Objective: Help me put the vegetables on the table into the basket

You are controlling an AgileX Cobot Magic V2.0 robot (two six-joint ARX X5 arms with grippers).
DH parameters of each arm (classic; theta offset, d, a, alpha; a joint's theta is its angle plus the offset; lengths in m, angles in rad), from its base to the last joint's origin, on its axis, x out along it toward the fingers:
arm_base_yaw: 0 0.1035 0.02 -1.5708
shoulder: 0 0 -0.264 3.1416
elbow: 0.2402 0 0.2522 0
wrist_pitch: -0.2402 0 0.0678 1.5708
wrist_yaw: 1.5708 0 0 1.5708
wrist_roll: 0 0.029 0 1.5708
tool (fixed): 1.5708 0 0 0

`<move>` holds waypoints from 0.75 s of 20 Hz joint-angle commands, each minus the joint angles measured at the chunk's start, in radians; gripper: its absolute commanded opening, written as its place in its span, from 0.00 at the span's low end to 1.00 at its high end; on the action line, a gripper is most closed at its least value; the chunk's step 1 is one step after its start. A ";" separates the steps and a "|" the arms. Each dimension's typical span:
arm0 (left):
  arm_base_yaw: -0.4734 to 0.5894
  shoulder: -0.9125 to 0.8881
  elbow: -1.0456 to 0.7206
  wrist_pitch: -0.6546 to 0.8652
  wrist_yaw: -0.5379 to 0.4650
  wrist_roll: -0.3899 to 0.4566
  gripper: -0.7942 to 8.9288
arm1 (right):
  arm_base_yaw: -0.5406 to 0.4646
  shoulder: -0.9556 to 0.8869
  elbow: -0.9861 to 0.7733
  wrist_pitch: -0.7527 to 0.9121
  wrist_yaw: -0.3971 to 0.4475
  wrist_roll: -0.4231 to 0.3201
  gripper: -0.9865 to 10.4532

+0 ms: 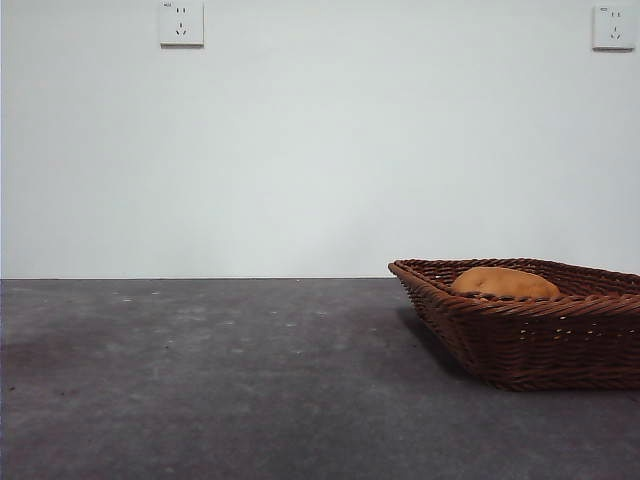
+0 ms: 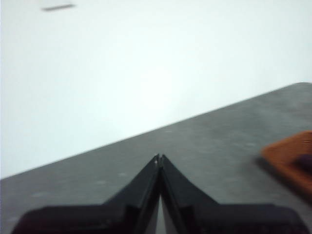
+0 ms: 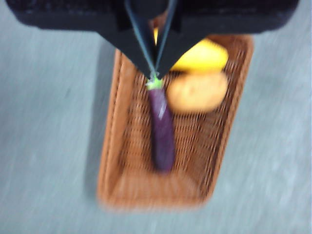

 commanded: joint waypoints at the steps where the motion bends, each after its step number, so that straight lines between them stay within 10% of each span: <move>1: 0.061 -0.057 -0.118 0.093 -0.003 0.061 0.08 | 0.001 0.006 0.000 0.066 0.005 -0.007 0.09; 7: 0.080 -0.287 -0.592 0.416 -0.005 0.026 0.08 | 0.001 0.008 0.000 0.150 0.004 -0.007 0.09; 15: 0.080 -0.460 -0.846 0.331 -0.070 -0.046 0.08 | 0.001 0.008 0.000 0.150 0.005 -0.007 0.09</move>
